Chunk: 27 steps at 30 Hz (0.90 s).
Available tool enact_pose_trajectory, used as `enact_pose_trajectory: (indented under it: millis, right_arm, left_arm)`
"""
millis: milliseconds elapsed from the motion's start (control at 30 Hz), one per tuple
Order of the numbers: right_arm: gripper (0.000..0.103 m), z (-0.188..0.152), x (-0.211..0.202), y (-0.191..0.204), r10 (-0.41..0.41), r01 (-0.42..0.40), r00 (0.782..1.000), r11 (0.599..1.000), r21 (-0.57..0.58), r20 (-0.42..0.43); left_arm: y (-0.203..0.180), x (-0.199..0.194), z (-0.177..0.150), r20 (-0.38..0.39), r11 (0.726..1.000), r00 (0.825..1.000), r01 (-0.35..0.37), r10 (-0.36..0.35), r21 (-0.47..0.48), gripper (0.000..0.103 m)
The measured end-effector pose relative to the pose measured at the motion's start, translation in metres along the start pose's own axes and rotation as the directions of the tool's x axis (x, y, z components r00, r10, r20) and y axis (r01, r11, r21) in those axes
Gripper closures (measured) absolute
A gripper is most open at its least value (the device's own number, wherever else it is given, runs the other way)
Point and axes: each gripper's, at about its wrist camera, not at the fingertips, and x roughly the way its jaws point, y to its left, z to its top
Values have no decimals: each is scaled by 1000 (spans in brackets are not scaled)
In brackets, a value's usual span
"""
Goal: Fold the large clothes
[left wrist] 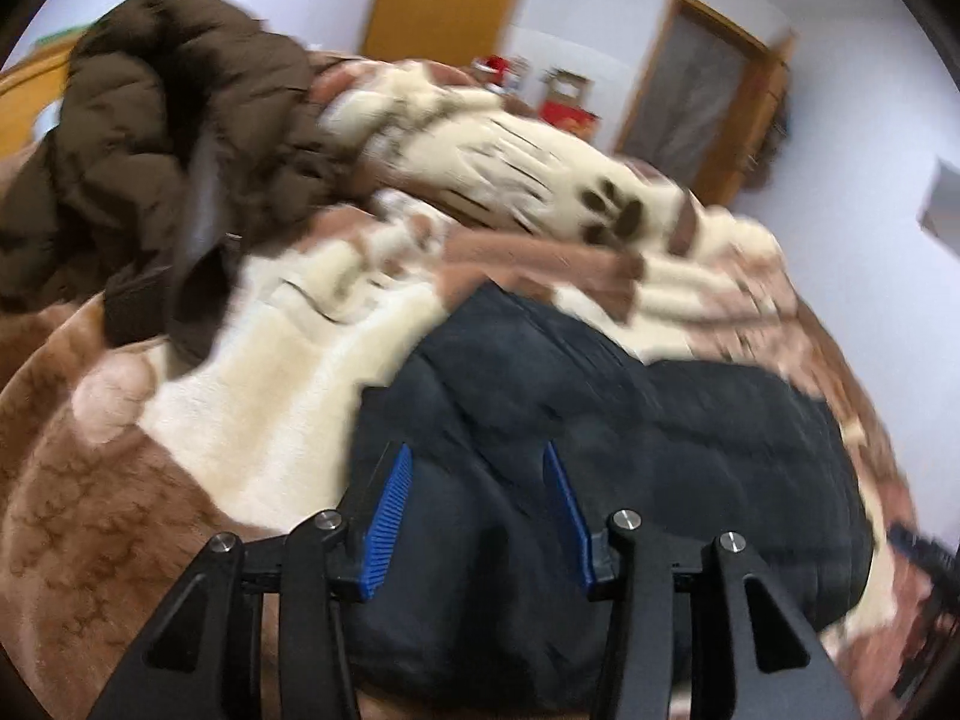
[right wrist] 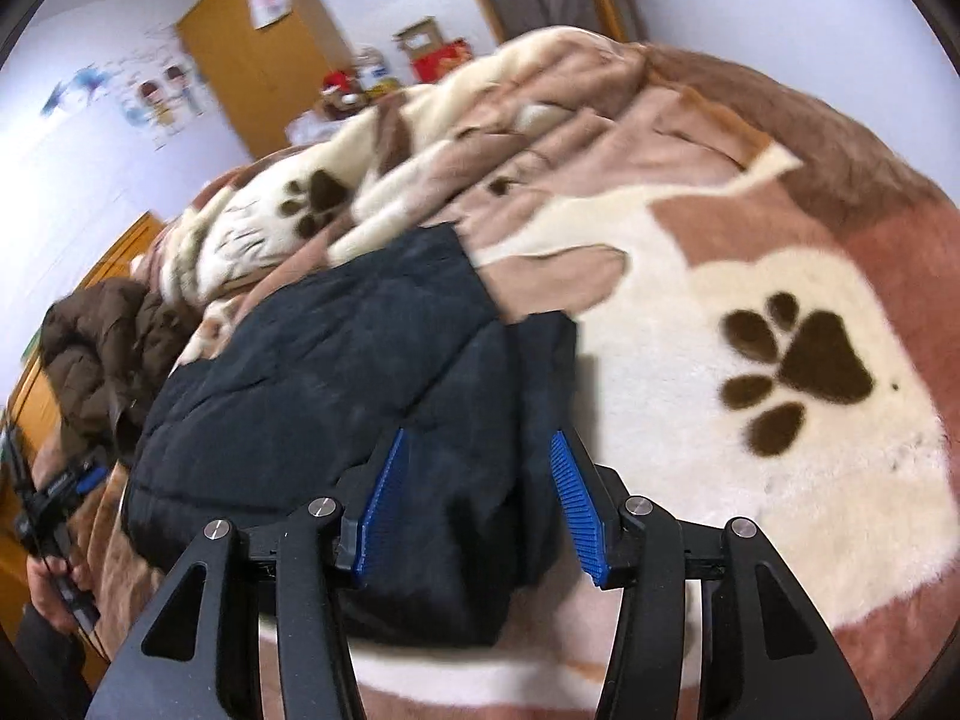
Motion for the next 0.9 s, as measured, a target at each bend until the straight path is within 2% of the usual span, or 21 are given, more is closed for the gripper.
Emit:
enact_pose_trajectory:
  millis: [133,233,367,667,900]
  right_arm:
    - [52,-15,29,14,-30,26,996,998,-49,-80]
    - [52,-19,47,12,-63,56,992,996,-64,-110]
    - [52,-21,43,8,-65,58,992,996,-70,-107]
    - [52,-32,2,28,-81,72,994,990,-122,-73]
    - [52,-54,-49,57,-47,42,999,986,-159,-27]
  left_arm:
    - [-18,33,-25,-88,998,996,-19,24,52,54]
    - [-20,42,-29,-92,998,995,-41,46,56,52]
    - [-28,37,-29,-93,991,992,-78,88,106,52]
    - [-66,-15,-45,-77,982,992,-84,98,167,52]
    - [-93,-65,-71,-79,987,994,-56,69,152,48]
